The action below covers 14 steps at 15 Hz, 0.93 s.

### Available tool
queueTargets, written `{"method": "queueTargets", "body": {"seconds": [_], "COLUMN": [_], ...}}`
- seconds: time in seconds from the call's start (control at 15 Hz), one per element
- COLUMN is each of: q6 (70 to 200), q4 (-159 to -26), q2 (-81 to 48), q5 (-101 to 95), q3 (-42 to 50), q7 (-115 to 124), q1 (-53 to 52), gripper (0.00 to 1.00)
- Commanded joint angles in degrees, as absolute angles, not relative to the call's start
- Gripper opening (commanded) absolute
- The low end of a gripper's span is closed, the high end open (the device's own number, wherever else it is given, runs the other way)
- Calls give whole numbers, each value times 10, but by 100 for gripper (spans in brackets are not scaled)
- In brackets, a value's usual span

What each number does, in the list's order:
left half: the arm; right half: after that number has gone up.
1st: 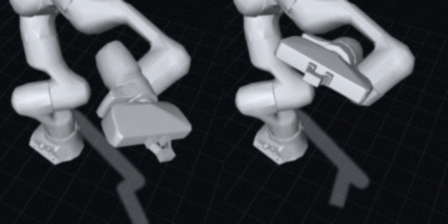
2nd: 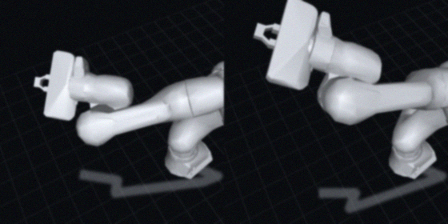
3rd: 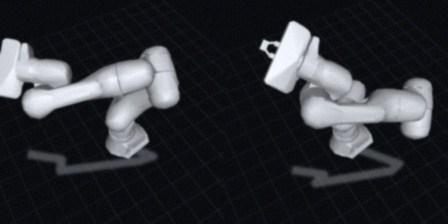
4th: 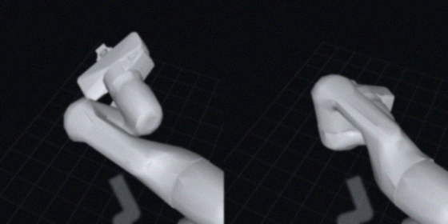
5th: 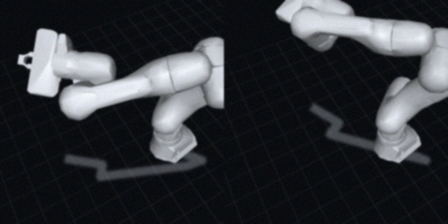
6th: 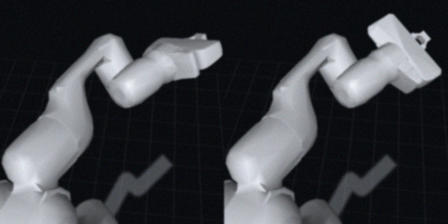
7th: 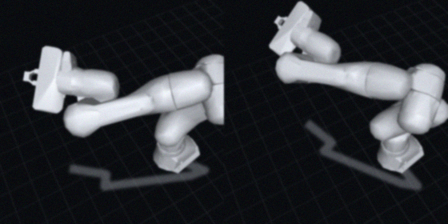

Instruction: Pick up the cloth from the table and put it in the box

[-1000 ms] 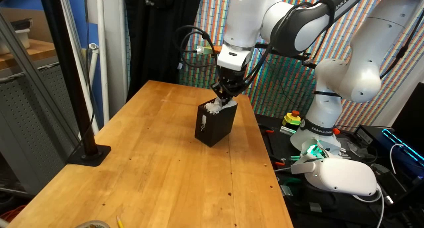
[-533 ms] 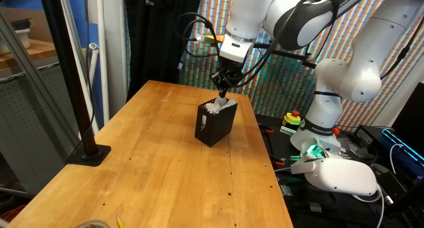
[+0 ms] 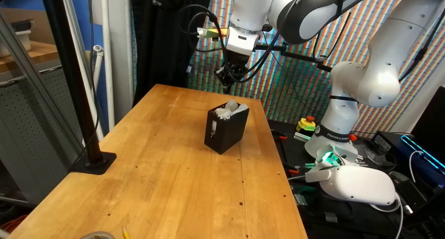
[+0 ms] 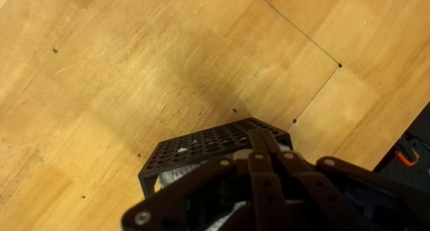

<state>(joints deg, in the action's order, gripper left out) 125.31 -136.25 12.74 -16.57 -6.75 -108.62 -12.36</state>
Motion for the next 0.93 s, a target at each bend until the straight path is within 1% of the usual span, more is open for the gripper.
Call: {"method": "queueTargets", "body": {"seconds": [0.0,0.4,0.87], "q6": [1257,1261,1261], "q4": [-1321,-1281,-1290], "q2": [98,54,53], "q5": [-147,-94,-54], "q3": [-78,-93,-100], "q7": [-1125,-1154,-1157], "q1": [-137,-143,-140], "gripper": [5,5,5]}}
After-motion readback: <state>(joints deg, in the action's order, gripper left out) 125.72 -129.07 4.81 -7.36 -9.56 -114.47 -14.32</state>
